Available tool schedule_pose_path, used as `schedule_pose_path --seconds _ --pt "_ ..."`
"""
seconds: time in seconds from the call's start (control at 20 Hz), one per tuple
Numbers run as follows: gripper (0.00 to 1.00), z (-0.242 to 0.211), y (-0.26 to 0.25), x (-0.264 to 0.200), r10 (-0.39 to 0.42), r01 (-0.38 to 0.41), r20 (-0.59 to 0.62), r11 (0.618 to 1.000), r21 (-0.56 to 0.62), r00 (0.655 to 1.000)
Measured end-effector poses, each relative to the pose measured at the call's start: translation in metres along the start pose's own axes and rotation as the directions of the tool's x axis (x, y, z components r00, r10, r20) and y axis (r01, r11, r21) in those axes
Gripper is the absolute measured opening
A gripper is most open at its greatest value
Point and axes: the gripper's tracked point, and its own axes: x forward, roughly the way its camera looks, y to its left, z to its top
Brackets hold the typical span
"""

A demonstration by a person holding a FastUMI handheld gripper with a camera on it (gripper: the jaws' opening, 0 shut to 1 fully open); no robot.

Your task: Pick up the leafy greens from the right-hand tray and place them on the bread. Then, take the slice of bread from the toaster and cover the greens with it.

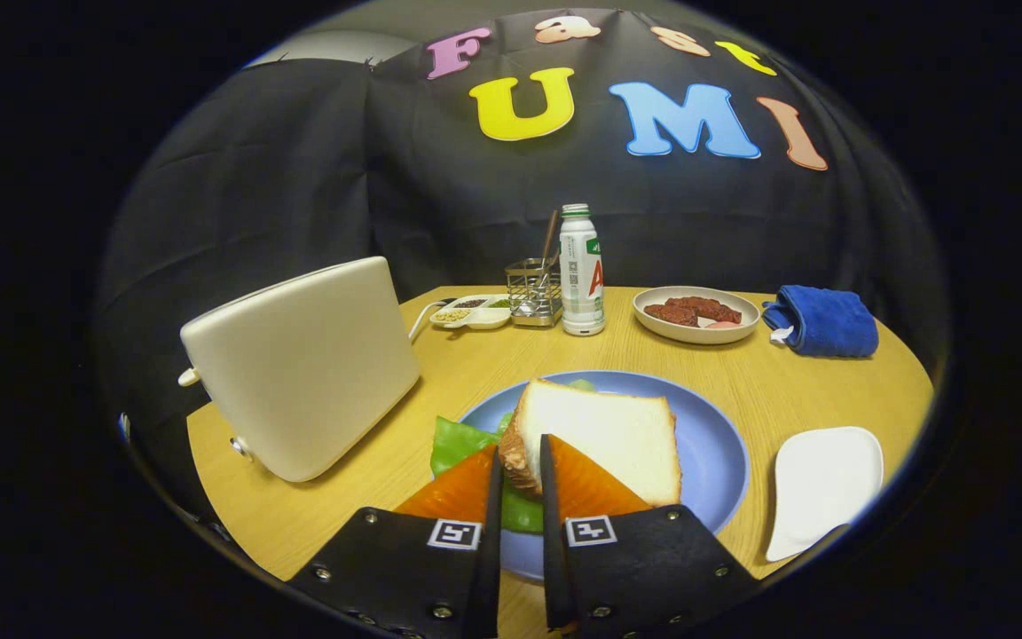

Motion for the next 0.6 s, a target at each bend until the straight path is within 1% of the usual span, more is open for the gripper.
schedule_pose_path --seconds 0.05,0.1,0.15,0.25,0.3,0.35,0.4,0.45,0.55,0.6 --pt "0.21 0.001 0.006 0.001 0.017 -0.017 0.005 1.000 -0.006 1.000" --pt "0.29 -0.005 0.011 0.004 0.040 -0.040 -0.012 0.999 0.008 0.999" --pt "0.38 -0.005 0.014 -0.001 0.046 -0.045 -0.019 0.999 0.020 0.999" --pt "0.39 -0.003 0.014 0.001 0.058 -0.057 -0.013 0.997 0.047 0.998" --pt "0.45 -0.002 0.014 0.000 0.063 -0.063 -0.010 0.996 0.057 0.998" --pt "0.45 -0.002 0.017 -0.001 0.081 -0.080 -0.006 0.994 0.068 0.997" --pt "0.53 -0.001 0.023 -0.002 0.107 -0.107 0.002 0.991 0.074 0.994" --pt "0.63 0.001 0.027 -0.004 0.124 -0.124 0.009 0.990 0.072 0.992" --pt "0.89 0.002 0.026 -0.004 0.113 -0.114 0.020 0.992 0.050 0.993" --pt "0.91 0.002 0.026 -0.004 0.109 -0.110 0.021 0.993 0.046 0.994"
